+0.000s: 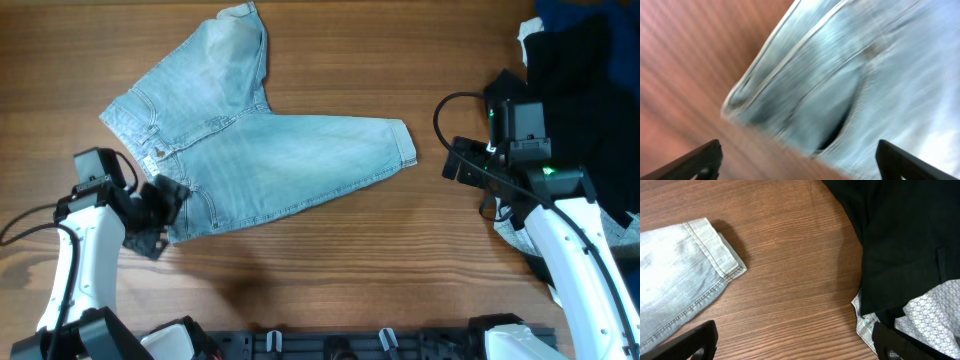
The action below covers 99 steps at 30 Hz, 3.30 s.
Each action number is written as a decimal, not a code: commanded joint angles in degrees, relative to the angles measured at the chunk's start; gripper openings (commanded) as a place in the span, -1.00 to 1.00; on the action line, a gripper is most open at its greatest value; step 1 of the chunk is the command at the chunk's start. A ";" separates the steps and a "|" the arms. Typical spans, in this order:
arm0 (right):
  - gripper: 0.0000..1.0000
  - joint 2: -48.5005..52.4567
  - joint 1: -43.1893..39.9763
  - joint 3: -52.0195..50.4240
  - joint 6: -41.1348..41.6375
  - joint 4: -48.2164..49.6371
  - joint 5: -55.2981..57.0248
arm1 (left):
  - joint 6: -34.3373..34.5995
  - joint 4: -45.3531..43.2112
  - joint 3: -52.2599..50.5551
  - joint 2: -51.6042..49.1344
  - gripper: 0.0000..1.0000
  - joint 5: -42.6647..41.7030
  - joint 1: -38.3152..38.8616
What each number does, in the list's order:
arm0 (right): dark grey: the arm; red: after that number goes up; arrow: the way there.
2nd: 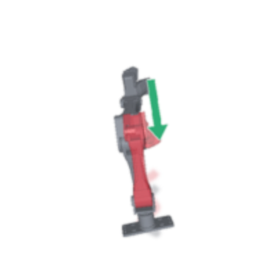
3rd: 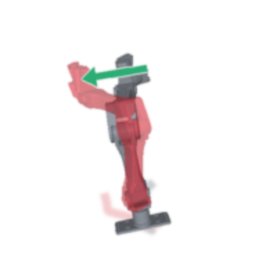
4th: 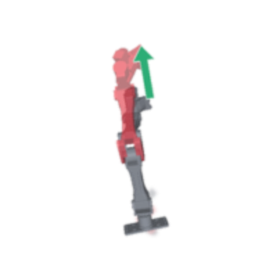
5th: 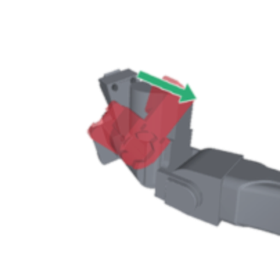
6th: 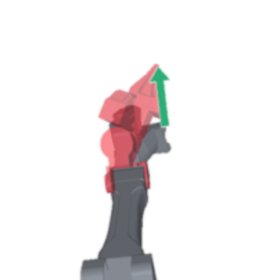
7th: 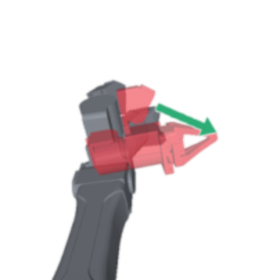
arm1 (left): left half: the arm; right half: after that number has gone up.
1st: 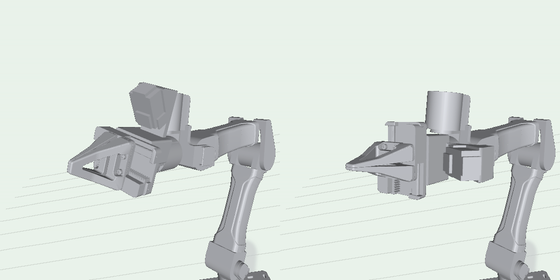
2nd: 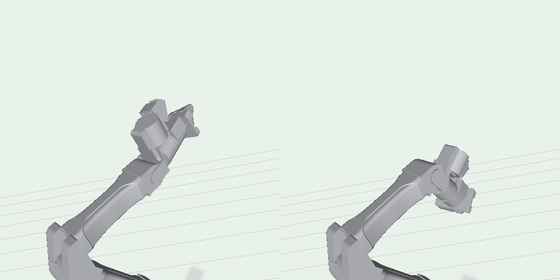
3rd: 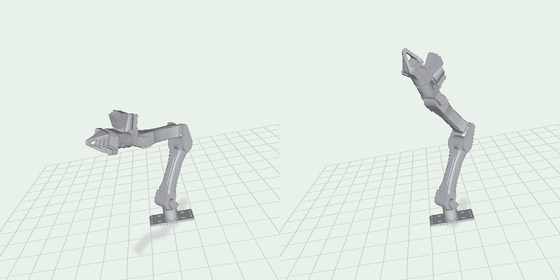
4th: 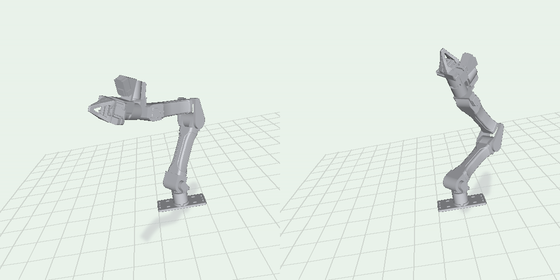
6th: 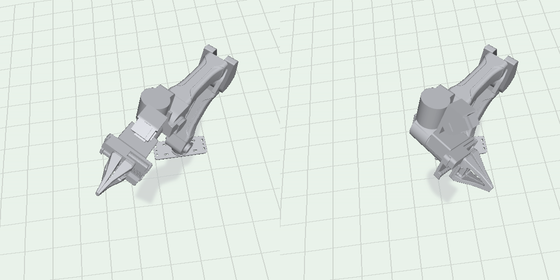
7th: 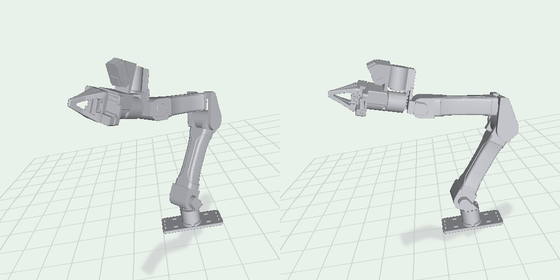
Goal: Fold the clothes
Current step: 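Grasp the shorts' left leg hem with the left gripper, then grasp the right leg hem of the shorts with the right gripper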
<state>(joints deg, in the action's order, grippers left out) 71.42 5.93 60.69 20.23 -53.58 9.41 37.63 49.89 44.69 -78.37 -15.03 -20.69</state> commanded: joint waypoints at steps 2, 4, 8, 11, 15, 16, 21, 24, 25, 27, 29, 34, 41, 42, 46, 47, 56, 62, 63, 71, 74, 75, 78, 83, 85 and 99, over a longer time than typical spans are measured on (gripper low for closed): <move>0.99 0.61 -0.17 0.70 -0.70 0.24 -0.52 | -1.40 5.79 -1.44 -0.17 1.00 -1.22 3.17; 1.00 0.66 -0.17 0.70 -0.74 0.22 -0.50 | -1.11 6.34 -2.34 -0.20 0.99 -1.88 4.90; 1.00 0.81 -0.17 0.70 -0.70 0.00 -0.52 | 4.72 4.17 -5.90 -0.17 1.00 -2.10 7.28; 0.99 0.81 -0.17 0.70 -0.72 -0.02 -0.52 | 11.06 0.35 -9.86 -0.17 1.00 -2.08 8.13; 0.99 0.81 -0.17 0.70 -0.74 -0.02 -0.50 | 15.61 -7.63 -14.38 -0.17 0.99 -2.01 8.15; 1.00 0.81 -0.17 0.70 -0.72 -0.02 -0.52 | 15.61 -10.19 -14.91 -0.17 0.99 -2.01 8.15; 0.99 0.81 -0.17 0.70 -0.74 -0.02 -0.52 | 15.63 -17.84 -15.15 -0.17 0.99 -0.85 8.15; 0.99 0.81 -0.17 0.70 -0.72 -0.02 -0.50 | 15.58 -20.57 -15.15 -0.17 0.95 -0.92 8.15; 0.99 0.81 -0.17 0.70 -0.74 0.00 -0.50 | 15.61 -21.09 -15.15 -0.17 0.93 -0.70 8.15; 0.99 0.81 -0.17 0.70 -0.72 0.02 -0.50 | 15.63 -20.98 -15.15 -0.17 0.90 -0.50 8.15; 1.00 0.92 -0.17 0.70 -0.72 0.00 -0.50 | 15.82 -19.85 -15.15 -0.17 0.85 -0.46 8.15; 0.99 1.55 -0.17 0.70 -0.72 0.00 -0.52 | 17.84 -15.19 -15.19 -0.17 0.73 4.15 8.15; 0.99 2.32 -0.17 0.70 -0.72 -0.02 -0.52 | 19.96 -16.09 -15.23 -0.17 0.60 7.21 8.15; 1.00 2.32 -0.17 0.70 -0.70 -0.02 -0.52 | 20.46 -16.44 -15.23 -0.17 0.52 7.21 8.15; 0.99 2.32 -0.17 0.70 -0.72 -0.02 -0.52 | 21.57 -17.46 -15.23 -0.17 -0.11 7.26 8.15; 0.99 2.32 -0.17 0.70 -0.72 -0.02 -0.52 | 21.57 -17.77 -15.23 -0.20 -0.11 7.26 8.15; 0.99 2.32 -0.17 0.70 -0.74 -0.07 -0.52 | 21.55 -17.68 -15.23 -0.17 -0.92 7.63 8.15; 1.00 2.32 -0.17 0.70 -0.74 -0.02 -0.55 | 21.05 -15.56 -15.21 0.17 -0.92 7.85 7.56; 0.99 2.38 -0.17 0.70 -0.76 -0.04 -0.81 | 20.83 -15.19 -15.21 0.52 -0.92 7.85 6.93; 0.98 6.49 -0.17 -1.73 -2.23 1.79 -12.94 | 15.04 -13.31 -15.08 4.22 -0.92 13.05 -2.47; 0.84 10.14 -0.15 -3.61 -2.29 2.34 -21.81 | 15.02 -12.52 -15.10 4.33 -0.92 12.39 -6.05; 0.77 11.50 -0.04 -4.31 -2.34 2.95 -24.87 | 13.94 -12.52 -15.10 4.33 -0.92 11.93 -6.49; 0.74 15.52 0.96 -6.86 -4.46 6.67 -32.20 | 10.45 -12.48 -15.13 4.33 -0.92 11.91 -6.43; 0.75 22.36 4.57 -8.83 -5.49 11.10 -34.99 | 9.05 -11.91 -15.13 4.33 -0.92 11.91 -6.43; 0.78 24.22 5.92 -8.85 -5.51 12.52 -34.99 | 9.03 -11.78 -15.13 4.33 -0.92 11.91 -6.43; 0.68 28.61 9.11 -9.03 2.45 23.15 -31.32 | 8.98 -11.19 -15.13 4.33 -0.89 11.91 -6.43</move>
<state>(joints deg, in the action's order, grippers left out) 98.39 14.76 51.99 20.45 -31.18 -23.40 47.57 38.06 30.33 -74.61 -5.15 -26.65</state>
